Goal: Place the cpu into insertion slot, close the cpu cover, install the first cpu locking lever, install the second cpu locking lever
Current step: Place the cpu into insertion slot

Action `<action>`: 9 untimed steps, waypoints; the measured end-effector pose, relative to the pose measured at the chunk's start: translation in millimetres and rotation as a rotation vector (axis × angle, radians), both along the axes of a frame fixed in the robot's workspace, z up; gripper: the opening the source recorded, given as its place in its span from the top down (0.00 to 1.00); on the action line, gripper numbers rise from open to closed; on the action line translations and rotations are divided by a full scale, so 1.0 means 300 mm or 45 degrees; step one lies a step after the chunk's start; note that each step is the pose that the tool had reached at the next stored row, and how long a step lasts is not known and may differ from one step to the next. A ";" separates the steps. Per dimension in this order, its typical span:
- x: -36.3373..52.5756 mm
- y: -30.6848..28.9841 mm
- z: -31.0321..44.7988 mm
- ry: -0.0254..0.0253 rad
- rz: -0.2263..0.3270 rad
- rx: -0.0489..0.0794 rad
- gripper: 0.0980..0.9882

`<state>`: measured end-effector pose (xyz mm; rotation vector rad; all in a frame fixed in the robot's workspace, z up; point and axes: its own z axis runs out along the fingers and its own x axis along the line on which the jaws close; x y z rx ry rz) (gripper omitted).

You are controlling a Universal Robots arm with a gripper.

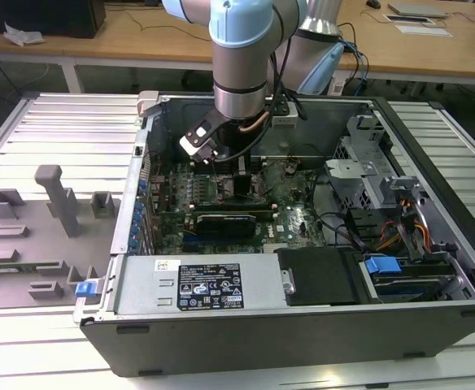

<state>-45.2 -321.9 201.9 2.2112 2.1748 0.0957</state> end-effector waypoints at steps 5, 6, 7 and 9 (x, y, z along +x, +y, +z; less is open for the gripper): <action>0.000 0.000 0.001 0.0000 0.000 0.000 0.42; 0.000 0.000 0.001 -0.0001 0.000 0.000 0.42; 0.000 0.000 0.001 -0.0001 0.000 0.000 0.42; 0.000 0.000 0.001 0.0000 0.000 0.000 0.44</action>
